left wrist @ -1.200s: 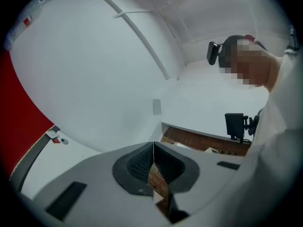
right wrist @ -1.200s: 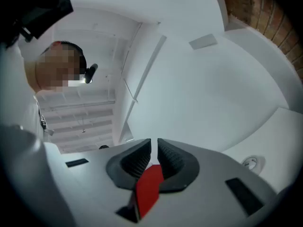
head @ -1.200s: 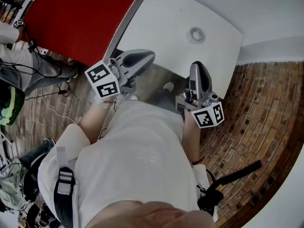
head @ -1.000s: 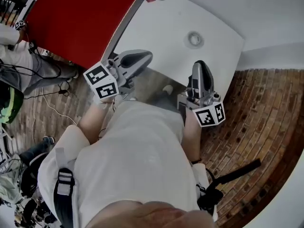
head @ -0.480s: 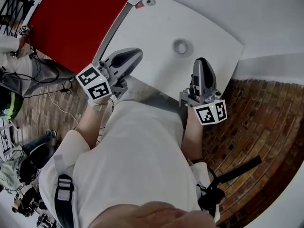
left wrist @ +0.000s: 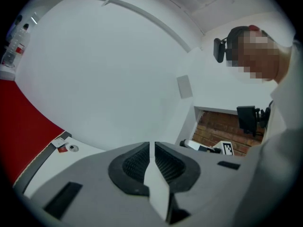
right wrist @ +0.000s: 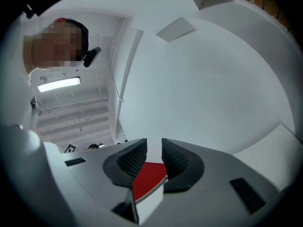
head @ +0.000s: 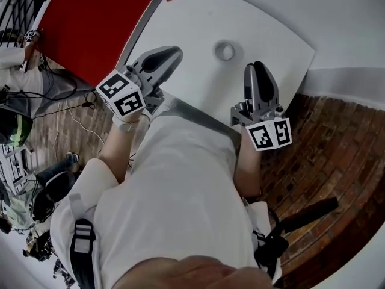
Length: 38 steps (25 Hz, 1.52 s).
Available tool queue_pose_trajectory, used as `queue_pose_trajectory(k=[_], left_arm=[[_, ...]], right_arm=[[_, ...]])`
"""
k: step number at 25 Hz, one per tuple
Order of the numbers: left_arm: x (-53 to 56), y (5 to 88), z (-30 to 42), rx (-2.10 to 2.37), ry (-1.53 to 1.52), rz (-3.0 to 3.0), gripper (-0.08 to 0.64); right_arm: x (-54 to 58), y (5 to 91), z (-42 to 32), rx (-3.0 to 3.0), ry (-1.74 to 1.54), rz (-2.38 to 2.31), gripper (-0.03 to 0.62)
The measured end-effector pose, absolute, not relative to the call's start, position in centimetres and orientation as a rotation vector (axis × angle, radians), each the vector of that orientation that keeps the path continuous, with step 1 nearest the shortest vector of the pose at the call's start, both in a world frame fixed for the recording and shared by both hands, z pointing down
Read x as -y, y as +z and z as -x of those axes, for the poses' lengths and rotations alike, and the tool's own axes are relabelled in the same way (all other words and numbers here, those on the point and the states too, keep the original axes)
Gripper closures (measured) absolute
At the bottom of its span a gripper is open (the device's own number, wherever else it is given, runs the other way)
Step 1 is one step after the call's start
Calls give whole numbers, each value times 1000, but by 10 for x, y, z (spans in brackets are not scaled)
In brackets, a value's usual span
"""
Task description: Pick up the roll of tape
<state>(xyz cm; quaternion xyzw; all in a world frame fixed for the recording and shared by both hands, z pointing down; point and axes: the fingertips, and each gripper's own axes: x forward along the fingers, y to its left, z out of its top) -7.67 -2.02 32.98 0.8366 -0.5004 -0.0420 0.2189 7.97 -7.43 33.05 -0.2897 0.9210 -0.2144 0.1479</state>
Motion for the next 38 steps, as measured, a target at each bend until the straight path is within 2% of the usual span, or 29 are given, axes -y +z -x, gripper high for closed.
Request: queue_pose_trajectory(k=[9,18,27,38], left_arm=[[74,395,68,1235,167,-2345,454],[130,475,70,974,553,-2342,433],[176,568,50,780,837,-2272,370],[190,659,22,637,1103,-2203,364]], right_arm=[[97,375,-88,-2621,-689,1012,492],[117,411,-65,-2630,-735,1213,489],[129,452,-53,-2609,-838,1347,477],[127,488,-55,-2561,-942,1443,472]])
